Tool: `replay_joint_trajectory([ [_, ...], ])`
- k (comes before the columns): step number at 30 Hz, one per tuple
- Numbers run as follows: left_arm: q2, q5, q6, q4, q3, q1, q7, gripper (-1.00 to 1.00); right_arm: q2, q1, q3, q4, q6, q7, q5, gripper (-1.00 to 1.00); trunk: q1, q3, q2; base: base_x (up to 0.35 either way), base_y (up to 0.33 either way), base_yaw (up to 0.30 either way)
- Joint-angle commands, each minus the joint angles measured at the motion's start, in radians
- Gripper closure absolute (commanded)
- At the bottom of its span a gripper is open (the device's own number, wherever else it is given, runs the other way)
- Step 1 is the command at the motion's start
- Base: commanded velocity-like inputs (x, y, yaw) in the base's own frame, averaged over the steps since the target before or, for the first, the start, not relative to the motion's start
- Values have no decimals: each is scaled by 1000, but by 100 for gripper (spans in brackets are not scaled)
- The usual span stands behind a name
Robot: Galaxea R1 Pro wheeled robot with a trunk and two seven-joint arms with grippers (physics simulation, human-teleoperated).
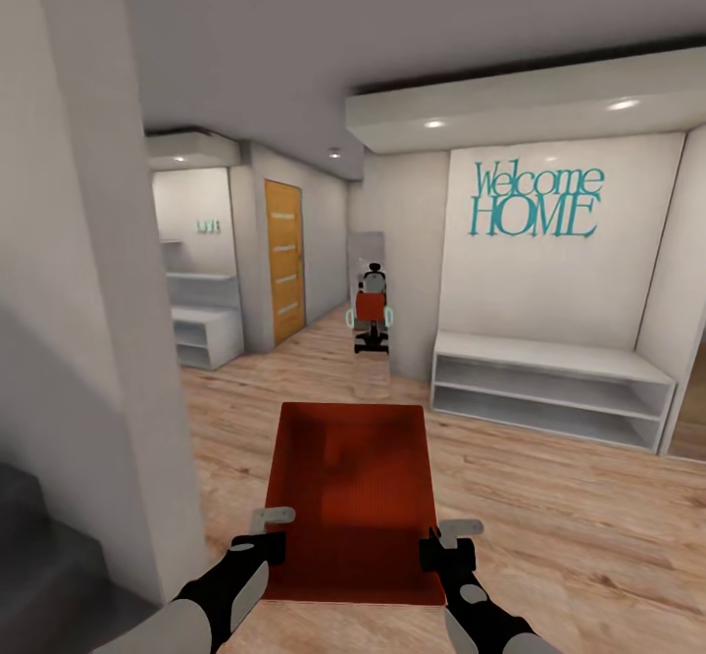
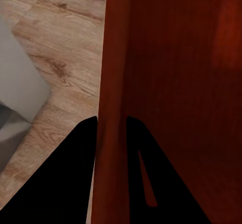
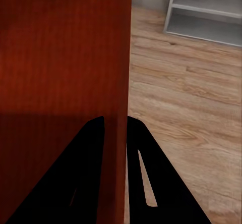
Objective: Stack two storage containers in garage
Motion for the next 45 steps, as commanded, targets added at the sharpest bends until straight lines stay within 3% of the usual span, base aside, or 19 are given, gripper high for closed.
replay_joint_trajectory([
  [1,8,-2,8,-1,3,0,18,100,0,-2,-37,-2,-4,-3,13,100,1,-2,-1,321,0,0],
  [45,8,-2,8,-4,3,-1,18,100,0,-2,-37,-1,-4,-3,13,100,1,-2,-1,321,0,0],
])
